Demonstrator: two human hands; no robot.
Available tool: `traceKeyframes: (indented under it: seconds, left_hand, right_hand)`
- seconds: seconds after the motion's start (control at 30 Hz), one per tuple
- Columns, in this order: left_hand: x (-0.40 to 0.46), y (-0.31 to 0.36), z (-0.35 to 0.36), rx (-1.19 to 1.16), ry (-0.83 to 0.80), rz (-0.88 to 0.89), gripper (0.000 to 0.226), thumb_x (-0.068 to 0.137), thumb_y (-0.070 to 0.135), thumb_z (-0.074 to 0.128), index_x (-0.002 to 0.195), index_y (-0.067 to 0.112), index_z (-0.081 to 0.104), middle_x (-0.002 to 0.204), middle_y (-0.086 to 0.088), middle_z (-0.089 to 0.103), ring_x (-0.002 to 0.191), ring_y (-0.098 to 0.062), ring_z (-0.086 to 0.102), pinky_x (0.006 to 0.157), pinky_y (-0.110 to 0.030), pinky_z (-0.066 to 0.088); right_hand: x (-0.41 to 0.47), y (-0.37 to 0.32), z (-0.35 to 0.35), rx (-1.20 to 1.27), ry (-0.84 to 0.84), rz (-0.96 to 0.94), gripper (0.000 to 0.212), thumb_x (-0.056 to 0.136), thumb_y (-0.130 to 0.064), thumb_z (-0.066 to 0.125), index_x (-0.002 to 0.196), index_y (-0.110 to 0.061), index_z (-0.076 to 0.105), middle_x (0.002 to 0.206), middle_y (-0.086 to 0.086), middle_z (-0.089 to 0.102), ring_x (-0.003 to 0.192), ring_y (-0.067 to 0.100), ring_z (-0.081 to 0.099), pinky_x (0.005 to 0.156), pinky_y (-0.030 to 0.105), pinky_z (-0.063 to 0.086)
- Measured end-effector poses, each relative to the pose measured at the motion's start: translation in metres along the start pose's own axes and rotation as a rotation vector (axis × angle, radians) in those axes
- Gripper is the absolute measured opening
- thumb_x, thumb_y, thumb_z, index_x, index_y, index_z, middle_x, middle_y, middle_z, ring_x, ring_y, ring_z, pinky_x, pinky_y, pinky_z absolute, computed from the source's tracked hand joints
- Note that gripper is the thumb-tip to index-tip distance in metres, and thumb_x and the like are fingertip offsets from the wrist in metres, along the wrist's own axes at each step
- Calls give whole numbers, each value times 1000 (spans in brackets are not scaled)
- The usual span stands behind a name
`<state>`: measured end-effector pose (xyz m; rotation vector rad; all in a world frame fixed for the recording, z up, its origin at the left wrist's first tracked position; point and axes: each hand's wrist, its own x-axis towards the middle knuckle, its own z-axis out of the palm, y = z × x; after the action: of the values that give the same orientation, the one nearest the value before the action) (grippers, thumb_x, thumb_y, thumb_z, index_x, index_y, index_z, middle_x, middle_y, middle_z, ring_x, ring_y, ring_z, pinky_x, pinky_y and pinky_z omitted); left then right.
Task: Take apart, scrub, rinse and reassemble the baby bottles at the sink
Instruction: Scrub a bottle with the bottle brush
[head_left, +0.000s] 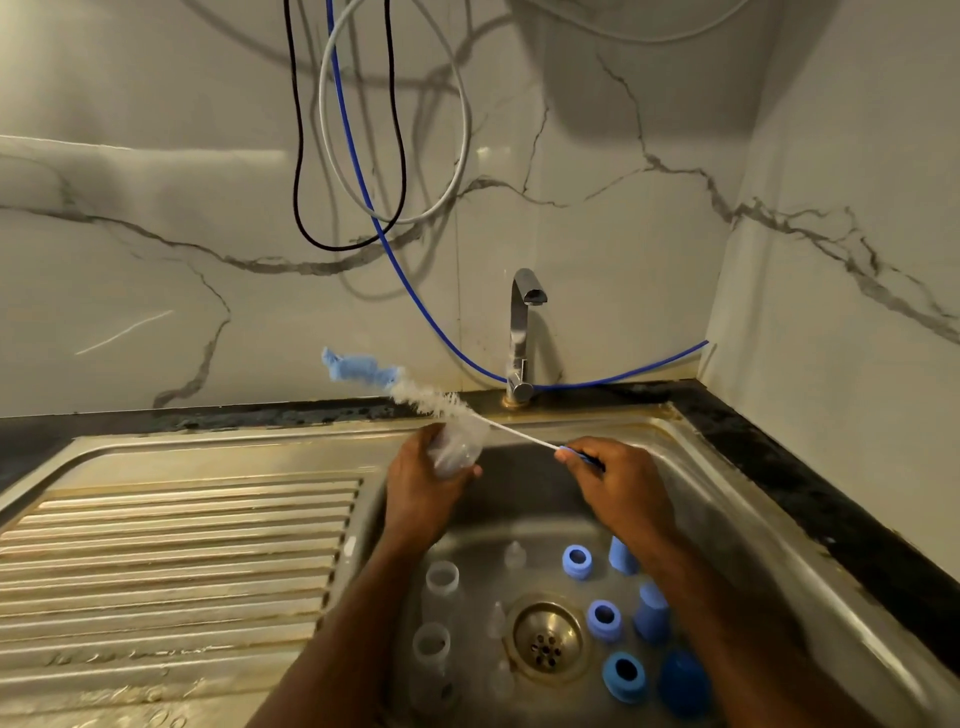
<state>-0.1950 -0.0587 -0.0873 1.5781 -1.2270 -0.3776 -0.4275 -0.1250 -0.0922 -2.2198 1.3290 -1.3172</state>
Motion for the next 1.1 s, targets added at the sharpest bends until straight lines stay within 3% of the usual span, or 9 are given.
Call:
traceKeyframes:
  seconds: [0.1,0.23,0.37,0.57,0.7,0.8,0.83,1.0,1.1]
  left_hand:
    - [2,1,1,8,1,12,72,79,33,85,142,23,51,136,0,60,123,-20,56,105,-48,49]
    - [4,-1,-13,-250,62,-152,62,81,38,82,135,26,56,127,0,64,109,-18,64,86,-40,59]
    - [-4,14,-9,-613,-197,-322,51,89,50,65,128,19,60,114,-8,72,92,-22,73,66,-34,56]
    - [1,14,-24,-1093,-318,-442,60,99,53,51,136,5,54,83,-16,61,58,-17,54,40,-21,42]
    - [-1,17,-23,-964,-376,-402,71,83,49,73,138,9,51,97,-19,70,66,-21,63,52,-24,55]
    - [-4,16,-17,-935,-338,-472,69,80,35,75,138,10,47,123,-22,67,104,-37,71,96,-49,56]
    - [-3,16,-19,-960,-318,-492,68,80,33,74,139,11,47,127,-22,65,110,-38,69,97,-50,54]
    - [0,11,-30,-966,-223,-537,58,85,39,62,132,5,56,102,-20,67,83,-29,66,62,-37,54]
    - [-3,19,-22,-841,-261,-465,60,92,50,59,130,4,56,89,-17,66,67,-22,62,47,-27,48]
  right_hand:
    - [4,6,-10,33,1,54,19,92,-40,68,98,-24,77,82,-11,72,78,3,66,74,21,53]
    - [3,23,-29,97,-24,113,5,90,-30,73,90,-26,76,76,-16,70,76,-6,66,72,19,56]
    - [4,12,-11,149,-29,79,8,90,-33,73,92,-27,78,81,-11,75,79,3,69,78,32,59]
    - [7,14,-19,203,-65,78,5,89,-25,75,89,-31,76,81,-12,75,80,0,69,75,17,52]
    - [4,14,-19,212,-66,88,10,90,-25,74,86,-35,74,80,-14,74,79,-2,69,73,12,51]
    - [4,2,-6,199,-91,19,4,92,-31,70,92,-33,74,83,-14,74,81,0,69,76,17,54]
    - [5,3,-8,195,-94,19,4,92,-31,71,93,-33,74,83,-14,74,81,-1,69,76,18,54]
    - [6,28,-27,170,-102,101,6,88,-27,75,91,-23,79,81,-11,75,79,-1,70,80,30,59]
    - [4,16,-16,183,-49,61,5,90,-27,74,93,-25,78,81,-14,74,80,-1,69,79,24,57]
